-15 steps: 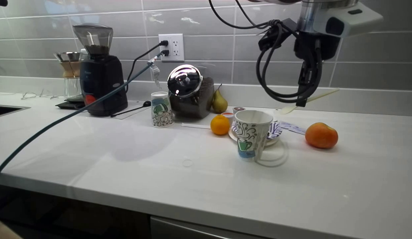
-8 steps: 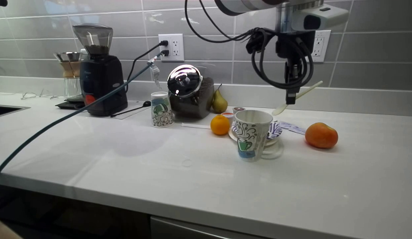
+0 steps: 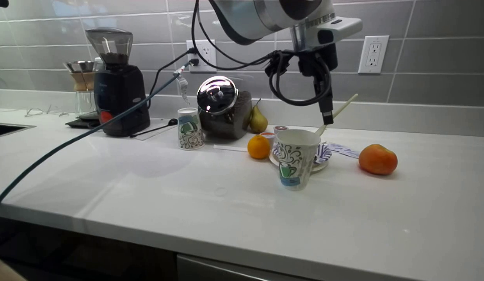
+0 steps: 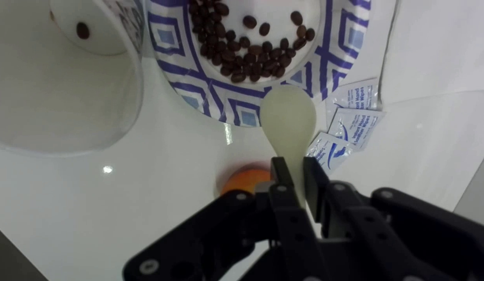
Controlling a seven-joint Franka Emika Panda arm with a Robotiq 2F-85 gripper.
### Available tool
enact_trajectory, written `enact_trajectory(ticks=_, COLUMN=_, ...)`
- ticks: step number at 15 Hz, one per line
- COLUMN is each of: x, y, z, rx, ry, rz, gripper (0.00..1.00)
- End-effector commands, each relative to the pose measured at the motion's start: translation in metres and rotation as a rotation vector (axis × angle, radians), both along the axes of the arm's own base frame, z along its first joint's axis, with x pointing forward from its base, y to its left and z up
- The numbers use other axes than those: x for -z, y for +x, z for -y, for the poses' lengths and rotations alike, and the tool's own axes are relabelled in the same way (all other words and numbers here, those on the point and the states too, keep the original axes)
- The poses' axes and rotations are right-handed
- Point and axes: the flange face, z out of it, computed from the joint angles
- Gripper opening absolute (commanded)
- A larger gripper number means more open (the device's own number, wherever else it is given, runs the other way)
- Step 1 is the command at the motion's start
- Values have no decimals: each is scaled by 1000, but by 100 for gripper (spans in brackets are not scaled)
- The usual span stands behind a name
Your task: Use the spoon to stir the contents in the bowl
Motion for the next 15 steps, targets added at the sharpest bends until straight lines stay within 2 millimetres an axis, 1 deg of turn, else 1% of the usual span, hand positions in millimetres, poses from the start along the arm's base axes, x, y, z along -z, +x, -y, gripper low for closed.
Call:
enact_trajectory(ticks=1, x=0, y=0, z=2, rx=-1, ry=0, rz=0, gripper=15)
enact_trajectory(ticks=2, x=-1, y=-1, z=4, rx=0, ry=-1, rz=0, gripper=4)
enact_trajectory(ticks=5, x=16, y=-3, z=-3, rx=35, ry=-6, rz=-45, gripper=4)
enact_trajectory(ticks=8, x=32, y=-4, z=-4, rx=59, ry=-22, rz=-73, gripper=4)
enact_trajectory(ticks=12, x=43, y=-3, z=-5, rx=111, ry=-61, rz=-89, gripper=4)
enact_trajectory(ticks=15, x=46, y=0, z=-11, rx=124, ry=-87, rz=-83, gripper=4)
